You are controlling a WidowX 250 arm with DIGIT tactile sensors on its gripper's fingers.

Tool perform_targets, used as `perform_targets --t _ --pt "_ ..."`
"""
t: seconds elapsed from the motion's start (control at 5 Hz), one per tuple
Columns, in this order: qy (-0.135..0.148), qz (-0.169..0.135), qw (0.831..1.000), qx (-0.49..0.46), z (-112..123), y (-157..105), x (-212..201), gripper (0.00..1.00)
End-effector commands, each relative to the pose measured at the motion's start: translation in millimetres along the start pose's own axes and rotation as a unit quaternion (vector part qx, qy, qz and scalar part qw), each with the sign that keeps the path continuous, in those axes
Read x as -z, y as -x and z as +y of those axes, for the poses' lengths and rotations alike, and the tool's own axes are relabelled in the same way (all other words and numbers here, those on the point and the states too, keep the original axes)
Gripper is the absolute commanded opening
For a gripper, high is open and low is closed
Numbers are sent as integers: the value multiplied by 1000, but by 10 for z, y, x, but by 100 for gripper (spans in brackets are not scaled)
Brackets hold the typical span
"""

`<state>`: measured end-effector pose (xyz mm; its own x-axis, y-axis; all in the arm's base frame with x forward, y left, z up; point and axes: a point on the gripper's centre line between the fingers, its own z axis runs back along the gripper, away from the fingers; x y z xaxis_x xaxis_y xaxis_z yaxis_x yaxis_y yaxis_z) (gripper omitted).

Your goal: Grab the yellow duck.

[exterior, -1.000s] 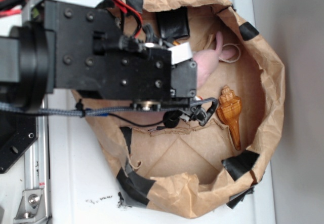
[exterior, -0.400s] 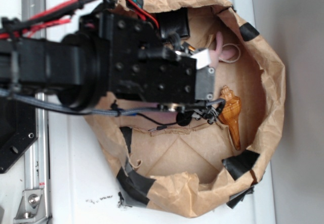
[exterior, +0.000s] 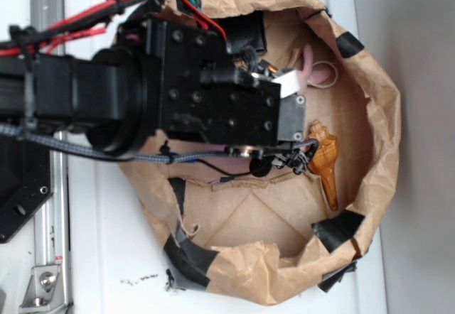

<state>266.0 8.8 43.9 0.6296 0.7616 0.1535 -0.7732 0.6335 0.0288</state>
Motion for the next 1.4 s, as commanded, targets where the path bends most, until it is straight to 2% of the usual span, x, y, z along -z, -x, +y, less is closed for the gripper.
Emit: perform_targets --t 0.0,0.2,0.4,0.8,1.2 --pt "12 -12 1000 -9 33 -109 -73 100" --pt "12 -12 1000 -9 33 -109 -73 100" --pt "22 -21 999 -15 80 -80 121 100" --pt "16 -24 999 24 -174 126 275 100" --pt "30 9 997 66 -291 314 222 100"
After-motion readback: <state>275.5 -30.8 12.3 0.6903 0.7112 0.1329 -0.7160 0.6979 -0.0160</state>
